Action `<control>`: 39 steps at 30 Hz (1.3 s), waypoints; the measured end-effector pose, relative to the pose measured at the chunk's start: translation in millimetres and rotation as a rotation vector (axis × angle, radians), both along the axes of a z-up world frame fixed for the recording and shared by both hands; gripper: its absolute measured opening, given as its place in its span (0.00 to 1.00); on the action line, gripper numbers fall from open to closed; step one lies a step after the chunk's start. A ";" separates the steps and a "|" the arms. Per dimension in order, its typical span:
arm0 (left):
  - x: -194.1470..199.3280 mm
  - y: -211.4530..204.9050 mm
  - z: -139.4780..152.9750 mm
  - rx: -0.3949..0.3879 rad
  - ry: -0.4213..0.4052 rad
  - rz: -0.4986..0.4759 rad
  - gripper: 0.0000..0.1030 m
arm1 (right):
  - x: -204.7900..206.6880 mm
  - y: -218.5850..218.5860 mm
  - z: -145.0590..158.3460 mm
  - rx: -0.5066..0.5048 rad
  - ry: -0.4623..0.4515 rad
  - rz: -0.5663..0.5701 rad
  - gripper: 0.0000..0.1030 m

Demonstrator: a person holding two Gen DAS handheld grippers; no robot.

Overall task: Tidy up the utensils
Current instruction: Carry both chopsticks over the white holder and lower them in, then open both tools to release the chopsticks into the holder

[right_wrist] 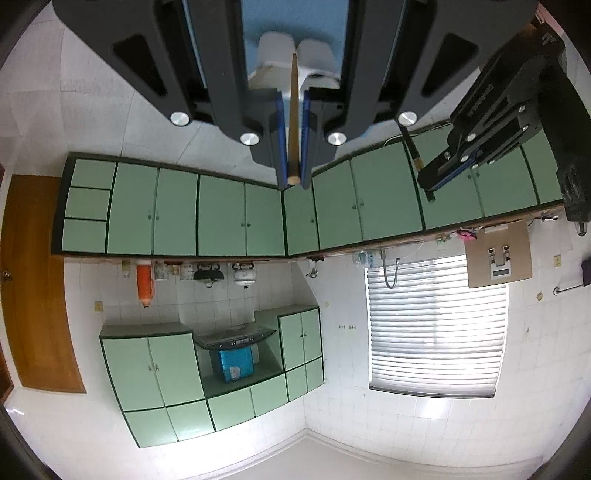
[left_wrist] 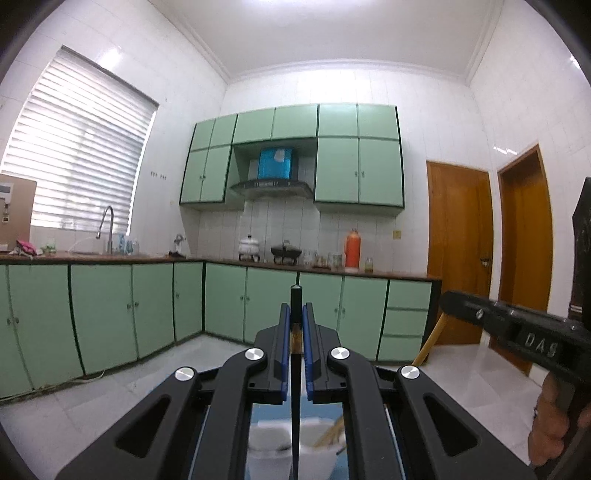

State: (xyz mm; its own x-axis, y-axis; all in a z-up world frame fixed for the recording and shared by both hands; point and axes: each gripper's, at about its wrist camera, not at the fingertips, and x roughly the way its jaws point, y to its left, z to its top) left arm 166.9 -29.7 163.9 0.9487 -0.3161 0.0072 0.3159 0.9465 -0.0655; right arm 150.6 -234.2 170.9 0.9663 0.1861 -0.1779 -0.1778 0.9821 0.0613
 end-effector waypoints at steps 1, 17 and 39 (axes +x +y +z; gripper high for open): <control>6.9 -2.9 4.3 -0.001 -0.026 0.006 0.06 | 8.2 0.4 2.0 -0.008 -0.002 -0.008 0.06; 120.8 -27.0 -18.7 0.034 -0.017 0.068 0.06 | 107.0 9.4 -43.3 -0.057 0.091 -0.039 0.06; 180.5 -19.0 -102.7 0.069 0.196 0.073 0.07 | 157.7 29.9 -125.1 -0.064 0.240 -0.041 0.06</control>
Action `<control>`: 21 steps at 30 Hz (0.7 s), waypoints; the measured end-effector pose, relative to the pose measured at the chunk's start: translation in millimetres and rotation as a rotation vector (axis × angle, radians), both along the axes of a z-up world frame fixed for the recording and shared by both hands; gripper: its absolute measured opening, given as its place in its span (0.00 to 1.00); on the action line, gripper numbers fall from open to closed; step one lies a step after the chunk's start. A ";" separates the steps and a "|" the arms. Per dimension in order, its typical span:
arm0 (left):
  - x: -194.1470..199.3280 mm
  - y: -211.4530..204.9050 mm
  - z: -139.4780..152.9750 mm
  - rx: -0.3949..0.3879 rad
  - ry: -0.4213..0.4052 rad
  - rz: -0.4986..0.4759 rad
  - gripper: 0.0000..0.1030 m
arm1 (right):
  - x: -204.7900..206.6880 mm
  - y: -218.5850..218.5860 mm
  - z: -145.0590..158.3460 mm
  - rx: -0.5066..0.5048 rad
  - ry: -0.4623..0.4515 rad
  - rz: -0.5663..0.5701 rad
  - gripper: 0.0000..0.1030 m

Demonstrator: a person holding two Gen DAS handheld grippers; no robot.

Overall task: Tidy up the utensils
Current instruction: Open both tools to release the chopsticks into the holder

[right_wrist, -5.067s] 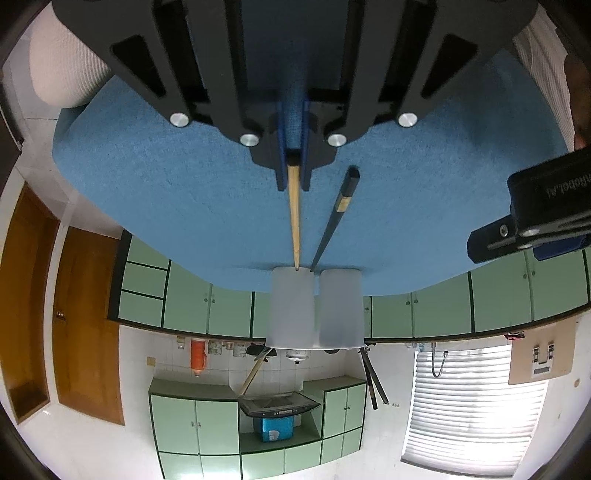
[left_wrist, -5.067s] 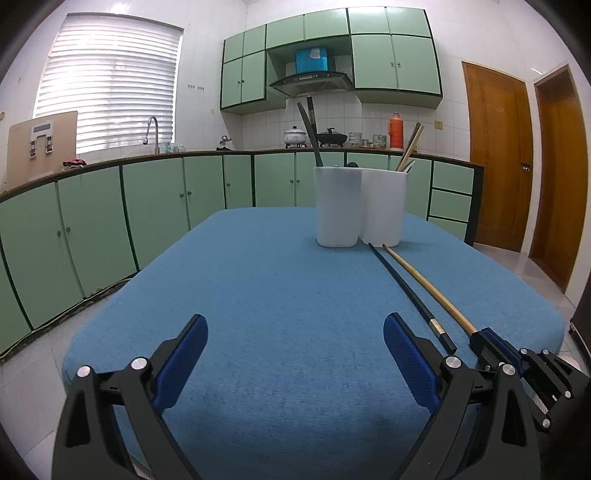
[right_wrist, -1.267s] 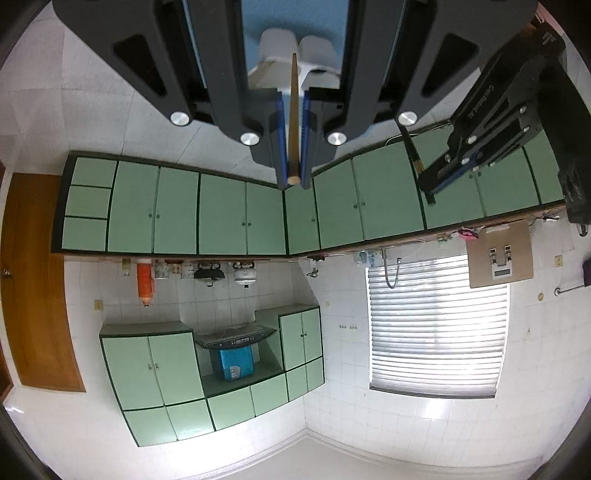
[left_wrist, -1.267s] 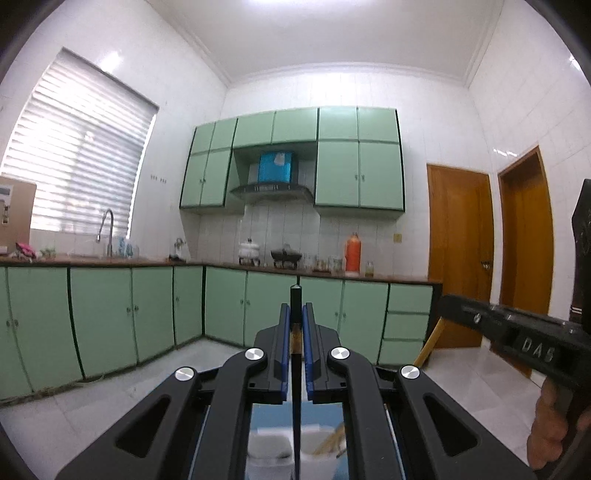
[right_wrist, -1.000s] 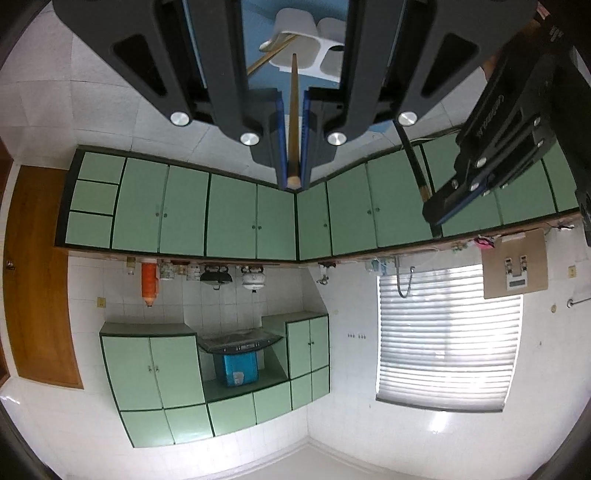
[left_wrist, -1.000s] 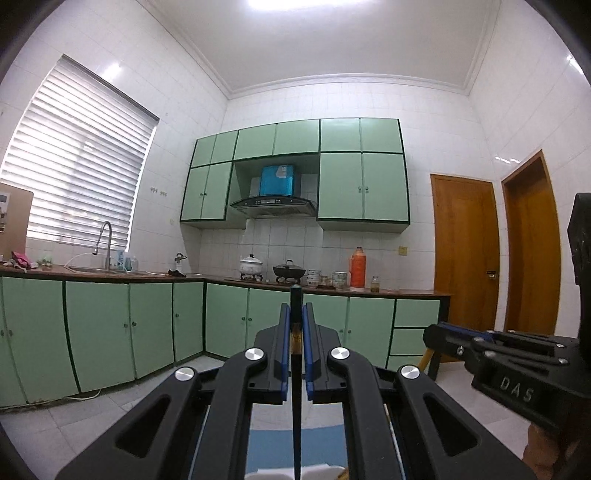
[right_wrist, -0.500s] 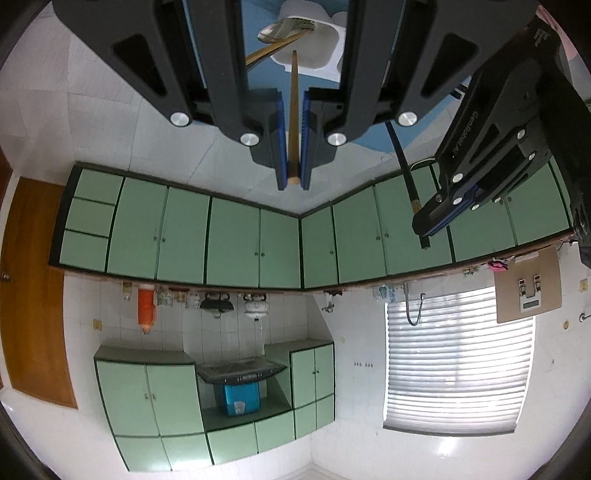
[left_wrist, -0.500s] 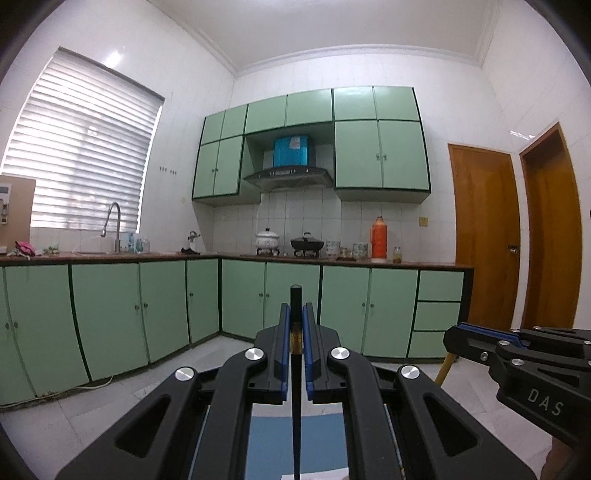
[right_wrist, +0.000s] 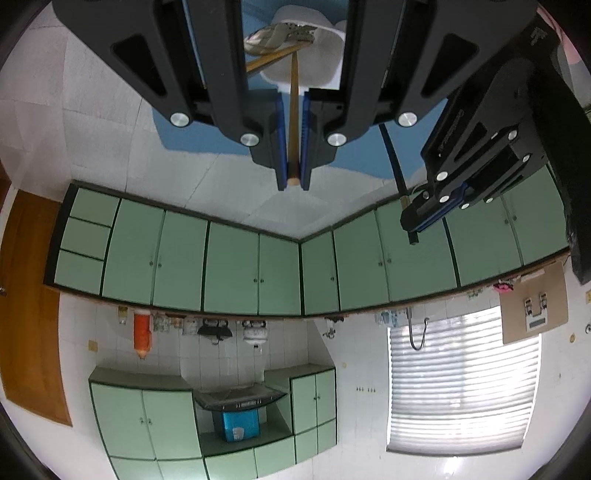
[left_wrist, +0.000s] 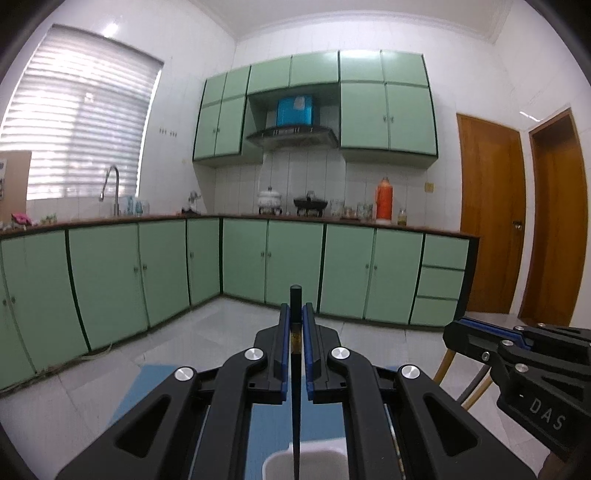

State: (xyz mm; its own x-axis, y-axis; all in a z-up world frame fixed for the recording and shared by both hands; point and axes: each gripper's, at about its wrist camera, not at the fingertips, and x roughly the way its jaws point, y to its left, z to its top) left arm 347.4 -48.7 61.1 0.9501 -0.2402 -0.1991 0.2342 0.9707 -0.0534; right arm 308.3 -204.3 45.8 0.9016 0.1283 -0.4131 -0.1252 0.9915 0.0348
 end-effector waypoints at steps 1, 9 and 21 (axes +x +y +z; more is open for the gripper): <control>0.9 1.7 -4.1 -0.002 0.012 0.000 0.07 | 0.6 -0.5 -5.2 0.005 0.010 0.001 0.06; -13.8 11.1 -13.7 -0.009 0.007 -0.005 0.40 | -6.4 -6.3 -22.5 0.033 0.033 -0.003 0.07; -37.4 22.3 -1.3 -0.055 -0.013 -0.020 0.70 | -44.3 -25.6 -2.5 0.042 -0.084 -0.038 0.42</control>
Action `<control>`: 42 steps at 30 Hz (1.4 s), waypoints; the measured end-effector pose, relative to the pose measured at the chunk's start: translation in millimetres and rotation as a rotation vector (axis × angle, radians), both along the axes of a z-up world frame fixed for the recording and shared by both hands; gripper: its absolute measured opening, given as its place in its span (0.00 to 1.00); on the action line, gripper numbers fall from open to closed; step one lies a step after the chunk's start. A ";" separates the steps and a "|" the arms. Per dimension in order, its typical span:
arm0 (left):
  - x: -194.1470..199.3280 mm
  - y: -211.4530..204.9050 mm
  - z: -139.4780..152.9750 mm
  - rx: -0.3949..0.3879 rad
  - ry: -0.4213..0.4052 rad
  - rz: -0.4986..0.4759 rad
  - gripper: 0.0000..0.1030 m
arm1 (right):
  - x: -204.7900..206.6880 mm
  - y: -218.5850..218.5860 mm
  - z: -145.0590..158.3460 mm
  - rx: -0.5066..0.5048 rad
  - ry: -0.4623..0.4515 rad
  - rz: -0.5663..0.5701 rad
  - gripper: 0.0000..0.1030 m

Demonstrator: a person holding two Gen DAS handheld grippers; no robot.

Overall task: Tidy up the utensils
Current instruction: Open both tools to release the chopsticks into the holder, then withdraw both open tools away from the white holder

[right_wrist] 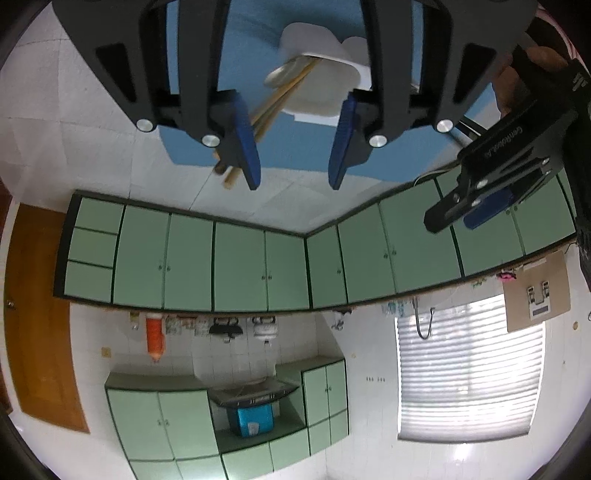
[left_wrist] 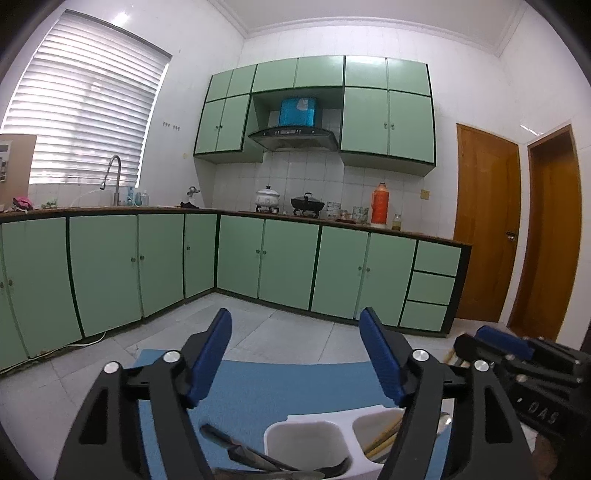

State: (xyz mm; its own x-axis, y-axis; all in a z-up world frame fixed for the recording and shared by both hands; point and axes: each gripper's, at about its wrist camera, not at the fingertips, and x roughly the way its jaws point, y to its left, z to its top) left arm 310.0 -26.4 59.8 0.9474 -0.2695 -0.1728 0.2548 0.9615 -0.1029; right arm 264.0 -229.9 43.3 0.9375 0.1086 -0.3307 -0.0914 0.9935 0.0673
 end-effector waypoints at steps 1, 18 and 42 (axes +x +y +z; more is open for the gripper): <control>-3.9 1.1 1.8 -0.003 -0.010 -0.002 0.71 | -2.7 -1.9 2.7 0.002 -0.010 -0.001 0.43; -93.8 47.5 35.0 -0.069 -0.085 0.056 0.83 | -87.9 -6.1 21.3 0.019 -0.145 0.009 0.77; -171.8 58.8 -25.9 0.029 0.114 0.072 0.94 | -153.6 21.3 -34.4 0.037 0.020 0.034 0.91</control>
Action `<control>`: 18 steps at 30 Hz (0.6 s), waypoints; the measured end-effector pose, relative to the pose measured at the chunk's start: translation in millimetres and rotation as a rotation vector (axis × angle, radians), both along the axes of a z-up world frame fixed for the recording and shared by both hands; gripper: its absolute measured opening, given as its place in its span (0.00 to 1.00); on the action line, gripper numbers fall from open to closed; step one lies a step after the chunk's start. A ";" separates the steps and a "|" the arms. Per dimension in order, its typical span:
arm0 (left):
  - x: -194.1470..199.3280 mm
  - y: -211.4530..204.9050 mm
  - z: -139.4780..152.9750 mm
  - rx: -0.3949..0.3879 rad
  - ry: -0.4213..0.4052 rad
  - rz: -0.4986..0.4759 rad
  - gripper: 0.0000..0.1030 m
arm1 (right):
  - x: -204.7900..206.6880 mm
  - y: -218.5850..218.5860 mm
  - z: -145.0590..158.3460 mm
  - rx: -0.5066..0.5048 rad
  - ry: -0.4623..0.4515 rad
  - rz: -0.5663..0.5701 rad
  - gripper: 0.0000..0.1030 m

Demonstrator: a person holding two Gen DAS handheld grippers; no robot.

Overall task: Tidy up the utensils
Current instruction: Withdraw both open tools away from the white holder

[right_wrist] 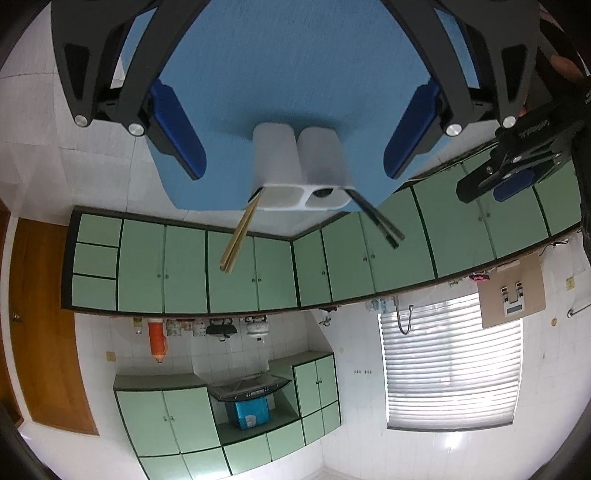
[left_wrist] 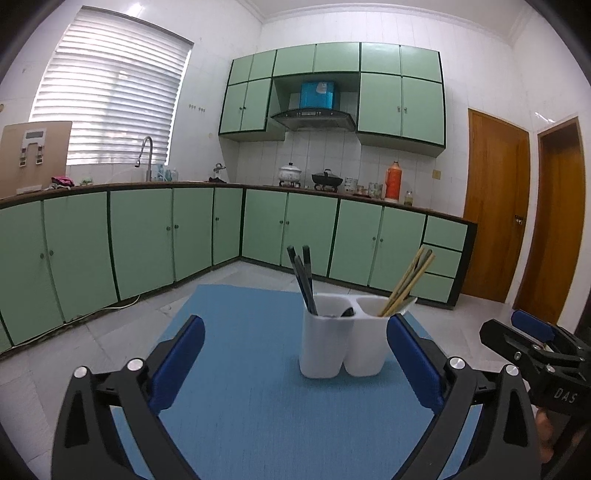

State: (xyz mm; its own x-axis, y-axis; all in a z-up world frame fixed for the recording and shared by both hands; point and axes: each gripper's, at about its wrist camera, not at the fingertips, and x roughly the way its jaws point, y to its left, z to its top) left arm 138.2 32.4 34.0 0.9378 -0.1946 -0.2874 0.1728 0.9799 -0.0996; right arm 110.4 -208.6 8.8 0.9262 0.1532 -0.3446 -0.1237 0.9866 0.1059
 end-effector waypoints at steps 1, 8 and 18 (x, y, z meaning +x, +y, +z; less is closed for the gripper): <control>-2.1 -0.1 -0.9 0.001 0.001 0.001 0.94 | -1.4 -0.6 -1.0 0.001 0.001 0.000 0.91; -16.9 -2.3 -4.7 0.023 0.005 0.003 0.94 | -10.6 -0.1 -1.2 0.004 0.004 -0.001 0.91; -34.8 -5.3 2.9 0.033 -0.005 -0.006 0.94 | -27.3 2.1 7.8 0.011 -0.016 0.001 0.91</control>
State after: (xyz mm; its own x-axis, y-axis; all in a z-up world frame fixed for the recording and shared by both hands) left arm 103.3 27.1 36.9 0.9381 -0.1908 -0.2890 0.1792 0.9816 -0.0662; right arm 83.1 -206.5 16.6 0.9312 0.1582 -0.3283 -0.1267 0.9852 0.1152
